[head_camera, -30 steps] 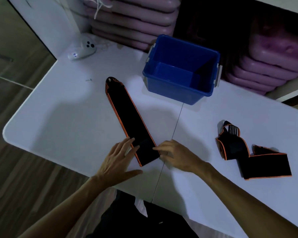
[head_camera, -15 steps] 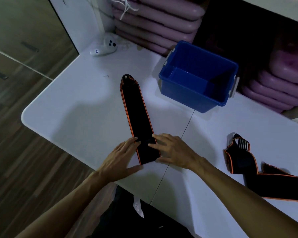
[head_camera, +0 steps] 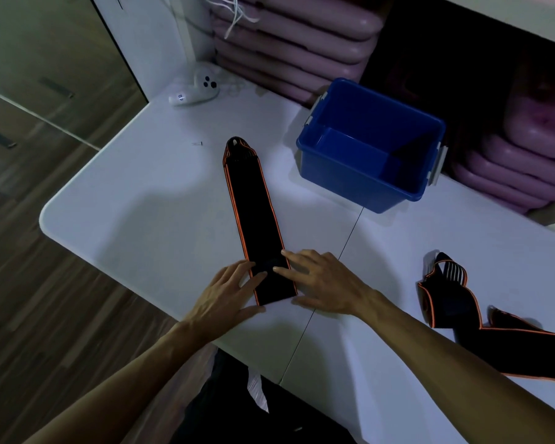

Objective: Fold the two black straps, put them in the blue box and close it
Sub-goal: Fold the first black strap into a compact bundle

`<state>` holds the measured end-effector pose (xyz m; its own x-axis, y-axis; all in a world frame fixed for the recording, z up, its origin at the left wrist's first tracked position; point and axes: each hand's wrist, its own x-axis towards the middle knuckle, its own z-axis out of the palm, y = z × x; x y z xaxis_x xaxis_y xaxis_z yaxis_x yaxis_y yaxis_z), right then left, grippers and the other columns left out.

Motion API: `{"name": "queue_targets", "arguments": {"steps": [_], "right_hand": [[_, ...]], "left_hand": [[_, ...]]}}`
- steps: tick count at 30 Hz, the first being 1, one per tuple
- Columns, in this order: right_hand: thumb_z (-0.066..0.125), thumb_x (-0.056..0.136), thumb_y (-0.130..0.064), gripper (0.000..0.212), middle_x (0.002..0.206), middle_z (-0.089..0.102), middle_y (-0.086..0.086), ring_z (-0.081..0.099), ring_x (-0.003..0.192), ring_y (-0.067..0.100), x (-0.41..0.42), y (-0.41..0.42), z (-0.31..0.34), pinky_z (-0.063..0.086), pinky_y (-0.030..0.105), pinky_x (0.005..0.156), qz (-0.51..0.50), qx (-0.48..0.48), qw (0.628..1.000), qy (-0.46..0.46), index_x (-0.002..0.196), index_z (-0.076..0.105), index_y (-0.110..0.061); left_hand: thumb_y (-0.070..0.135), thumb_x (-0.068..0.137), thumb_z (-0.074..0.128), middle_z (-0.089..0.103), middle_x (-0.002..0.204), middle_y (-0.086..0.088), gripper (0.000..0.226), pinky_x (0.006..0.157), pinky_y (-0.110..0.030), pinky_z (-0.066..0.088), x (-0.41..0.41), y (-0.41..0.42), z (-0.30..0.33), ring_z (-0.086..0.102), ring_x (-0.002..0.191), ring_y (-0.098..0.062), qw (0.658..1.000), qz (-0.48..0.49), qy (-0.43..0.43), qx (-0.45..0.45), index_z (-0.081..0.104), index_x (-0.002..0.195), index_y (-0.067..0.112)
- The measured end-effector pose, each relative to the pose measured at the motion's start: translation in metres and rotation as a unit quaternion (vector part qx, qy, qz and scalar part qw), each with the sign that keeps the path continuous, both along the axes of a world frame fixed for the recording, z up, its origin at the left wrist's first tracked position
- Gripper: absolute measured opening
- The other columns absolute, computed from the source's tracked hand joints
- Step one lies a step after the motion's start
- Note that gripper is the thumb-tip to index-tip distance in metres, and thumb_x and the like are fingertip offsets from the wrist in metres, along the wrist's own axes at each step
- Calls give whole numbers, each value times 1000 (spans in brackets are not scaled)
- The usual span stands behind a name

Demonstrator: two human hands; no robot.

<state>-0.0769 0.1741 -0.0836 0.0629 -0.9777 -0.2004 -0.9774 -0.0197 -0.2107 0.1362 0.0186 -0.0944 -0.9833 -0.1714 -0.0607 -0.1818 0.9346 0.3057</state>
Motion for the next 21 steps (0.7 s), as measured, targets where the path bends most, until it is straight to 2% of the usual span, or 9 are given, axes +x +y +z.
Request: {"name": "queue_targets", "arguments": {"steps": [3, 6, 9, 11, 14, 17, 21], "right_hand": [[70, 83, -42, 69, 150, 42, 14, 52, 120, 32, -3, -4, 0, 52, 42, 75, 11, -19, 1000, 3, 144, 43, -23], [61, 87, -46, 64, 148, 45, 12, 52, 119, 31, -3, -5, 0, 51, 41, 76, 12, -40, 999, -4, 143, 43, -21], [53, 90, -52, 63, 146, 49, 8, 53, 118, 28, -3, -9, 1, 50, 39, 79, -12, -47, 998, -28, 143, 44, -19], [46, 94, -51, 55, 134, 60, 5, 58, 108, 26, -1, -14, 3, 53, 39, 76, -55, -62, 994, -78, 136, 51, -17], [34, 97, -50, 49, 102, 69, 5, 60, 87, 26, 4, -23, 14, 51, 40, 68, -123, -60, 979, -151, 125, 56, -16], [29, 98, -50, 48, 88, 65, 7, 58, 79, 26, 6, -25, 22, 48, 37, 62, -160, -49, 970, -176, 120, 56, -17], [37, 101, -48, 39, 88, 61, 7, 57, 82, 25, 3, -26, 24, 50, 42, 67, -196, -20, 962, -189, 117, 55, -18]], "left_hand": [[55, 91, 46, 54, 133, -18, 62, 96, -44, 51, -1, 0, -3, 51, 126, -33, 1000, -3, 0, -4, 51, 135, 11], [51, 96, 36, 60, 127, -18, 58, 94, -42, 53, -6, 1, 6, 57, 120, -33, 1000, 8, 24, 14, 56, 129, 7], [45, 98, 31, 67, 112, -13, 53, 81, -39, 57, -14, -4, 19, 65, 102, -29, 995, 41, 60, 70, 59, 119, 6], [48, 98, 29, 69, 101, -8, 49, 74, -41, 55, -17, -7, 24, 65, 90, -27, 987, 82, 61, 125, 54, 118, 11], [52, 96, 28, 71, 88, -8, 44, 62, -42, 52, -18, -13, 25, 64, 67, -30, 977, 117, 61, 170, 38, 125, 20], [59, 94, 36, 72, 96, -7, 52, 58, -42, 54, -20, -18, 20, 67, 65, -30, 985, 93, 73, 126, 32, 130, 23], [58, 98, 22, 73, 95, -5, 47, 52, -34, 52, -27, -19, 20, 68, 66, -28, 986, 101, 116, 63, 41, 120, 22]]}}
